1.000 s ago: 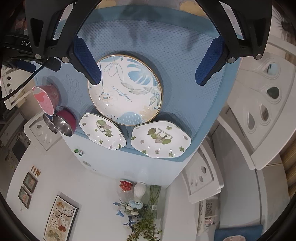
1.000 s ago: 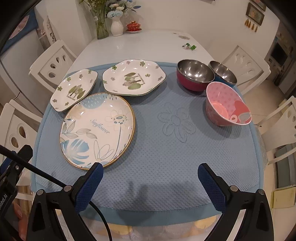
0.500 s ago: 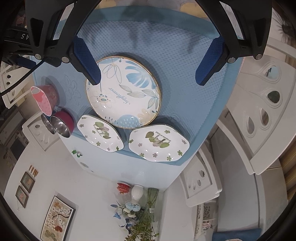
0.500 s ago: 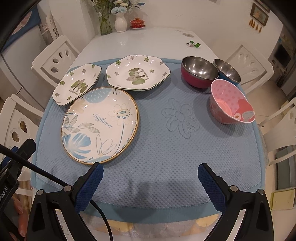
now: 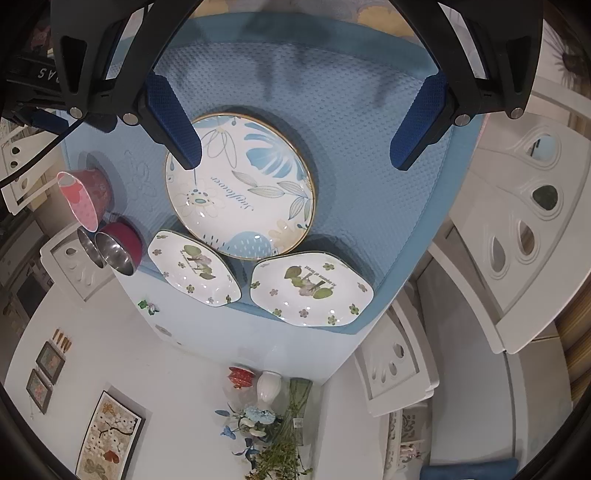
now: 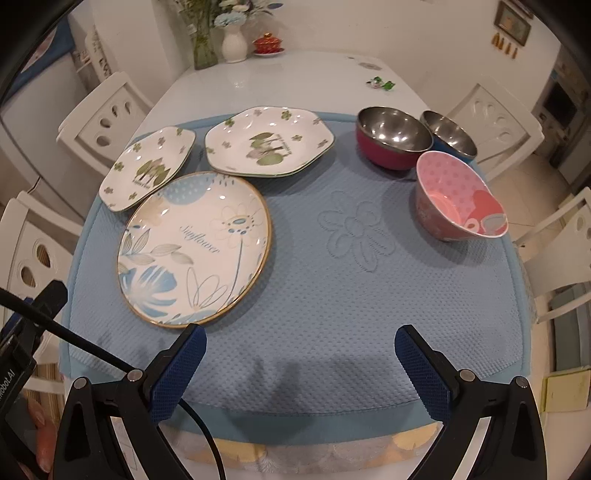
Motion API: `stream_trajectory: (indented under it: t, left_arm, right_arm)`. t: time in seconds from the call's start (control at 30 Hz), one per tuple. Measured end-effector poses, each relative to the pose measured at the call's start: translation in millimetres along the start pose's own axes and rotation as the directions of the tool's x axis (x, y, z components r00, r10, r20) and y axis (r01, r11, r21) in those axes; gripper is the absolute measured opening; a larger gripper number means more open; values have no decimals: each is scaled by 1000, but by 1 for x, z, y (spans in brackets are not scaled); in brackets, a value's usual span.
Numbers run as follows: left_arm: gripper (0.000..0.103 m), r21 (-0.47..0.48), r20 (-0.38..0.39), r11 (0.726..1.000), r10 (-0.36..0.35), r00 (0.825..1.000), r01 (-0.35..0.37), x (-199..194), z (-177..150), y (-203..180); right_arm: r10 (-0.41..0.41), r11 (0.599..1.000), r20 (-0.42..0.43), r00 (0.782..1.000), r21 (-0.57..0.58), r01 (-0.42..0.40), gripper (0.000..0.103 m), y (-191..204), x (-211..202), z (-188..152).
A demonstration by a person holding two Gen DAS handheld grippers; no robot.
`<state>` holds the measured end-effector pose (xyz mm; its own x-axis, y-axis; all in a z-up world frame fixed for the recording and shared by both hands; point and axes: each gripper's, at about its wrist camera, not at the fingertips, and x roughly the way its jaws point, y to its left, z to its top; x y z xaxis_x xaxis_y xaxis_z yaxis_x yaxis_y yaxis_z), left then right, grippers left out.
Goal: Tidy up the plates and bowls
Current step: 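Move both tools toward the round Sunflower plate on the mat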
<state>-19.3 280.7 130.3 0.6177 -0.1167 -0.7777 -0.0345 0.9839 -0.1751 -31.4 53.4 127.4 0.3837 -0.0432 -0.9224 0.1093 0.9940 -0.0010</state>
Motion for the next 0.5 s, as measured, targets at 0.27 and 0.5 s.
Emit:
stream_trajectory:
  t: [0.27, 0.5]
  left_arm:
    - [102, -1, -15, 1000, -6, 1000, 6, 7, 0, 1]
    - [102, 3, -34, 1000, -8, 999, 8, 13, 0, 1]
  right_arm:
    - [-5, 1000, -13, 1000, 13, 5, 102, -3, 8, 2]
    - [-7, 1000, -13, 1000, -30, 7, 101, 8, 12, 4]
